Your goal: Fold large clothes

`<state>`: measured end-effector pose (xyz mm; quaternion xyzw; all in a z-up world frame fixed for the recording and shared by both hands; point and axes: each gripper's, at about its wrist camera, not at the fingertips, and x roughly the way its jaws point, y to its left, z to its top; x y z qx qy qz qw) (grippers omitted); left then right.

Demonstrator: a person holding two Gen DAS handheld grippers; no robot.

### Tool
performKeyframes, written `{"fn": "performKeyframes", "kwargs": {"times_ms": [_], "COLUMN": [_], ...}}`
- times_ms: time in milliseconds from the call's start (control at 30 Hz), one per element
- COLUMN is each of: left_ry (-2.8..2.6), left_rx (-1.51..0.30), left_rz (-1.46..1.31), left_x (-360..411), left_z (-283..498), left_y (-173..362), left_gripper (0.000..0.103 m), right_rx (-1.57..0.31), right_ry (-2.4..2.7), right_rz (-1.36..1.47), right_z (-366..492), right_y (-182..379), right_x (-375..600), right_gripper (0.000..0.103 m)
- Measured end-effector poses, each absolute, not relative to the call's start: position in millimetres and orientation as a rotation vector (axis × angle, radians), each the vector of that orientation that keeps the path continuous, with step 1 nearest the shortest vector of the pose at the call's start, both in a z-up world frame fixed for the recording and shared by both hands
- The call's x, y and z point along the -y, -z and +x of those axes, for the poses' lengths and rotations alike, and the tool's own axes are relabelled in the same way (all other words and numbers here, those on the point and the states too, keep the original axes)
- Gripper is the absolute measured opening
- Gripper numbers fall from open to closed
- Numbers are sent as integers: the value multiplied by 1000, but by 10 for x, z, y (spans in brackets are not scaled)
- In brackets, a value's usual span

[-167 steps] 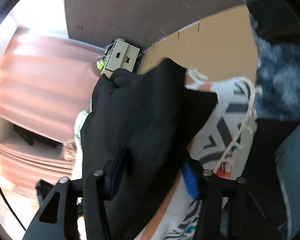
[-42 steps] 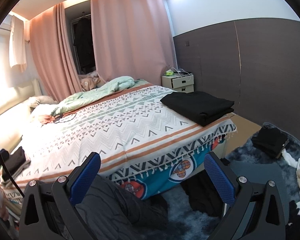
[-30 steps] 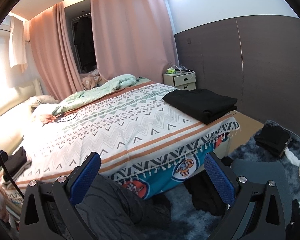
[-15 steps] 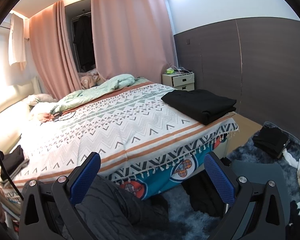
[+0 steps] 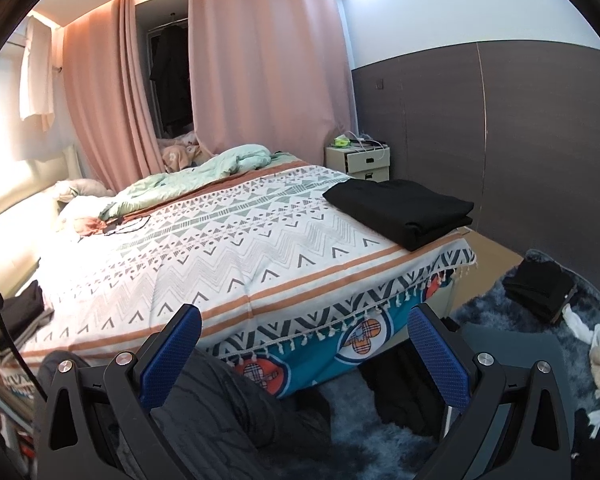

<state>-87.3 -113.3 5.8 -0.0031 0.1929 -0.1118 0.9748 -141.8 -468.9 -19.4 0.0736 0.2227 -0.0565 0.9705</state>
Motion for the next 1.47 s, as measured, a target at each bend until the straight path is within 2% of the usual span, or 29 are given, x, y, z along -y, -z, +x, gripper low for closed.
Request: {"fn": "performKeyframes", "kwargs": {"times_ms": [1467], "left_ry": [212], "left_rx": [-375], "left_rz": [-41], "left_x": [981], "left_z": [-949], "left_y": [-62], "left_gripper": [103], "right_rx": [-478], "right_ry": [108], "right_rz": [169], "right_z": [-1324], "right_y": [310], "right_x": [4586], "right_gripper": [103]}}
